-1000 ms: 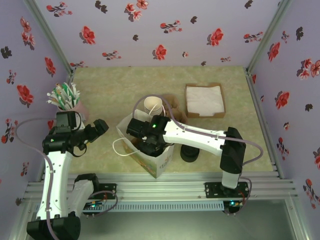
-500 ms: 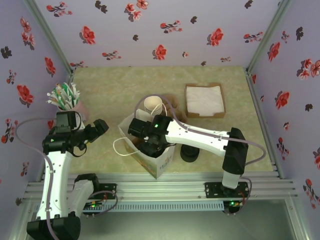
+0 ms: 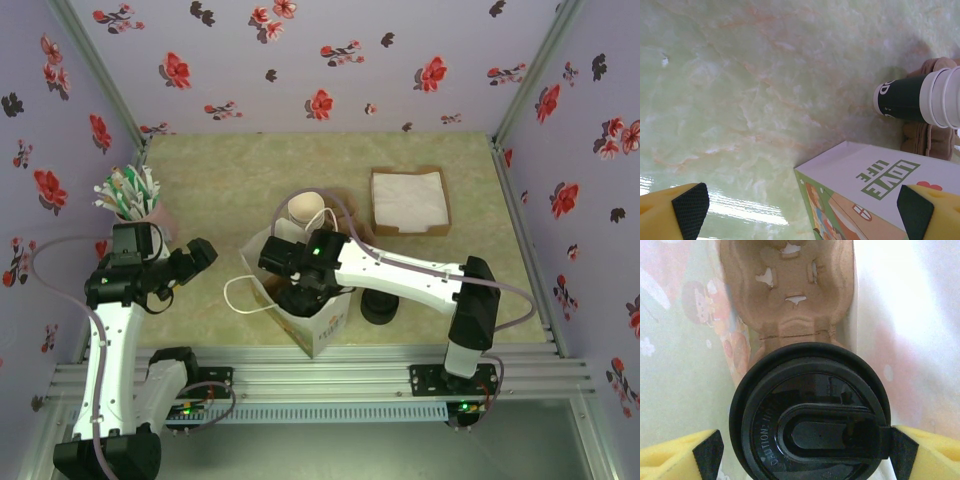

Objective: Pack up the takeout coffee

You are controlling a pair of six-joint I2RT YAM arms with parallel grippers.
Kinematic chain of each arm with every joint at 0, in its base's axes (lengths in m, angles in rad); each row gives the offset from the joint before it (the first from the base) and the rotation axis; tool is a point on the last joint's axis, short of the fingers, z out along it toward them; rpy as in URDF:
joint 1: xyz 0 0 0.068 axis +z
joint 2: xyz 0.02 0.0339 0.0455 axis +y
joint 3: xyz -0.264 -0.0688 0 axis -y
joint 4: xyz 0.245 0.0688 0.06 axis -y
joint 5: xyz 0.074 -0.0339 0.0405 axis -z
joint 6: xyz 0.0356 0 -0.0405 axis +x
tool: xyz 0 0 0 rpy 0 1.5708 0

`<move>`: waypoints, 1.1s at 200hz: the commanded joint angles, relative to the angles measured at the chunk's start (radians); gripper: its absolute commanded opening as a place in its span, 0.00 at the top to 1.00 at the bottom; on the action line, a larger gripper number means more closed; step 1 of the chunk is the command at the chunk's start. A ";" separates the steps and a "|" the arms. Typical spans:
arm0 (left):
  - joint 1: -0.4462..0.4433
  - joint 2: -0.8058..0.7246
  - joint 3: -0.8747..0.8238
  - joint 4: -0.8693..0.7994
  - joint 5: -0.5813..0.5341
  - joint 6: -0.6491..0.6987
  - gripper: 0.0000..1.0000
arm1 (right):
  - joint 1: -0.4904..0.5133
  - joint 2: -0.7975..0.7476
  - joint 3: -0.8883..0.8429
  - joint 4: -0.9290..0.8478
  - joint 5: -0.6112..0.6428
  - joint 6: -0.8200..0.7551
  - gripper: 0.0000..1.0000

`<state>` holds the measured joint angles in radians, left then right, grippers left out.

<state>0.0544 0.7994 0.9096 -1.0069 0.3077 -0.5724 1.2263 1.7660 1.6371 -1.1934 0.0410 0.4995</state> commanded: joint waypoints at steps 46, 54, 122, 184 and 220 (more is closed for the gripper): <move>-0.007 0.006 0.000 -0.001 0.006 0.017 0.01 | 0.011 -0.041 0.005 -0.051 -0.018 0.011 0.12; -0.007 0.007 0.000 -0.001 0.006 0.017 0.01 | 0.010 -0.043 0.010 -0.054 -0.017 0.011 0.11; -0.007 0.008 0.000 0.001 0.006 0.018 0.01 | 0.011 -0.048 0.045 -0.068 -0.014 0.008 0.08; -0.007 0.008 0.000 0.001 0.008 0.018 0.01 | 0.011 -0.069 0.074 -0.072 -0.010 0.009 0.08; -0.008 0.006 0.000 0.003 0.008 0.018 0.01 | 0.011 -0.099 0.082 -0.069 -0.020 0.016 0.08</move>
<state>0.0532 0.8059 0.9096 -1.0065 0.3077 -0.5724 1.2270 1.7195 1.6844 -1.2331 0.0257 0.4995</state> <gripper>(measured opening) 0.992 0.921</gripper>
